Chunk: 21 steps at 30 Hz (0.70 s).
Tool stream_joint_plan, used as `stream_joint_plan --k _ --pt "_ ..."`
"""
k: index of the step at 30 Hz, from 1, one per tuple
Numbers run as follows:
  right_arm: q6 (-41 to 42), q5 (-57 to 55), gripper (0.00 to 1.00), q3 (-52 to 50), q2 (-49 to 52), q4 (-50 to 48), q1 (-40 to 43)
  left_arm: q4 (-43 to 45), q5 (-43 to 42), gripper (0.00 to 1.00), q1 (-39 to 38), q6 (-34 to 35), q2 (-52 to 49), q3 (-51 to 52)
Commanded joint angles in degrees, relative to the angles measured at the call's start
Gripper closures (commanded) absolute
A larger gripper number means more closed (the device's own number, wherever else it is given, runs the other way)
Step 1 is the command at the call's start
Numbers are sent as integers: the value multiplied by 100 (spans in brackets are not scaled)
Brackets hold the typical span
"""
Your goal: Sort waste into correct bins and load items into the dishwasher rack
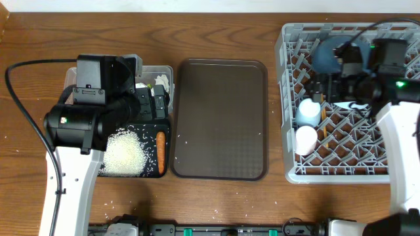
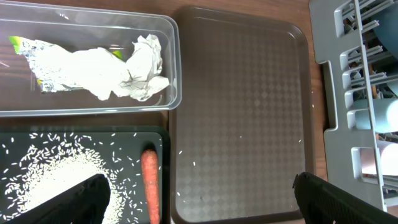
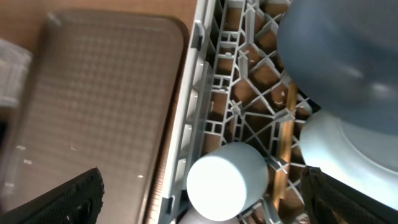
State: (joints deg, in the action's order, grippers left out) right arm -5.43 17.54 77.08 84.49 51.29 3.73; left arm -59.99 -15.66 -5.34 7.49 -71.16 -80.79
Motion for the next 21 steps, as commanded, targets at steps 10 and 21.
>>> stream_joint_plan --k 10,21 --pt "109 -1067 1 9 -70 146 -468 -7 57 4 31 9 -4 -11" --pt "109 -1067 1 9 -70 146 -466 -7 57 3 31 9 -4 -11"
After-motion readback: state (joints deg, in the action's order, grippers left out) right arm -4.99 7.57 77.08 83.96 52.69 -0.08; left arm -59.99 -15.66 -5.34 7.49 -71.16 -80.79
